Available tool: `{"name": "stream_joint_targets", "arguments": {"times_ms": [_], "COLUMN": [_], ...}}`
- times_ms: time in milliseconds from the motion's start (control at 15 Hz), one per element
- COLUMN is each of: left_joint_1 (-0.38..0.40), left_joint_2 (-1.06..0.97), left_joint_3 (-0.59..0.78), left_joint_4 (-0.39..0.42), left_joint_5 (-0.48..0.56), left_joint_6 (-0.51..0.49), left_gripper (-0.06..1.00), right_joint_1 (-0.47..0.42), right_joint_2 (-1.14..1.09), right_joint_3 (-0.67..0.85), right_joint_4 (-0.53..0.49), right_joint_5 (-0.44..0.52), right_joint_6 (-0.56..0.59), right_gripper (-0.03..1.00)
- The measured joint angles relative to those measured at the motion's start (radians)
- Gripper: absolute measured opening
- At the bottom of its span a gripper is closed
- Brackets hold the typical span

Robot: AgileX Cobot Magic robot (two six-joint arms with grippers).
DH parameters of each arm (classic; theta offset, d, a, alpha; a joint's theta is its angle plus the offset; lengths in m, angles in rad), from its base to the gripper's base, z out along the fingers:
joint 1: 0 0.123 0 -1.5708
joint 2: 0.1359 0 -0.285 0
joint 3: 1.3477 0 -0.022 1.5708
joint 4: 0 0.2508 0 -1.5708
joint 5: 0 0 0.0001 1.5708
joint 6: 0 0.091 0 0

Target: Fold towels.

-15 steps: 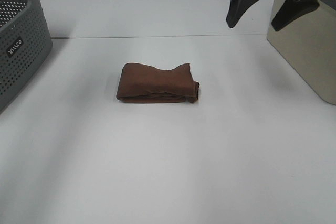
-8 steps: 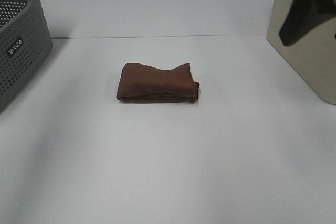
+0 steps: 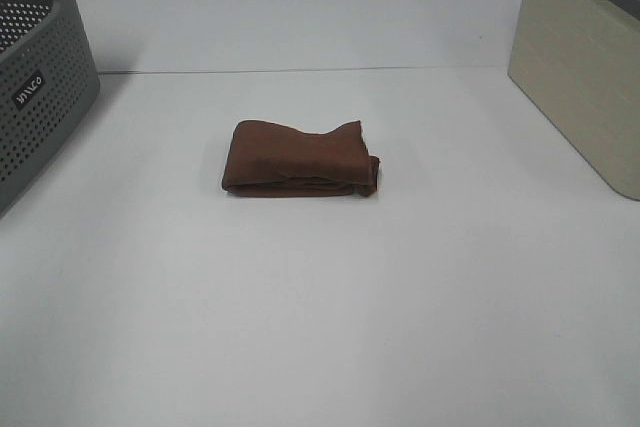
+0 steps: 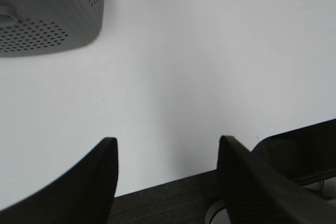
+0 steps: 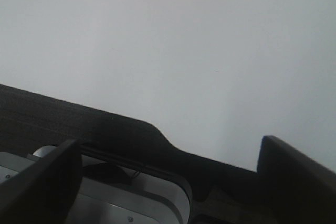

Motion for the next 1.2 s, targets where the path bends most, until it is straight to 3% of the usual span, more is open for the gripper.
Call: {"name": "stream_joint_targets", "arguments": {"times_ms": [200,533,867,1200], "left_joint_1": [0.0,0.0,0.0,0.0], "left_joint_2": [-0.276,-0.581,-0.593,-0.593], "left_joint_3": [0.143,0.246,0.345,0.359], "left_joint_4": [-0.023,-0.141,-0.208,-0.216], "left_joint_5": [0.0,-0.034,-0.146,-0.158], "left_joint_6": [0.013,0.163,0.248,0.263], "left_gripper": [0.55,0.55,0.55,0.55], "right_joint_1": [0.0,0.0,0.0,0.0], "right_joint_2": [-0.264,-0.588,-0.621,-0.621], "right_joint_3": [0.119,0.216,0.251,0.253], "right_joint_4": [0.0,-0.019,-0.044,-0.044], "right_joint_5": [0.004,-0.036,-0.105,-0.107], "right_joint_6": [-0.032,-0.076,-0.092,-0.097], "right_gripper": [0.85,0.85,0.85,0.85]}}
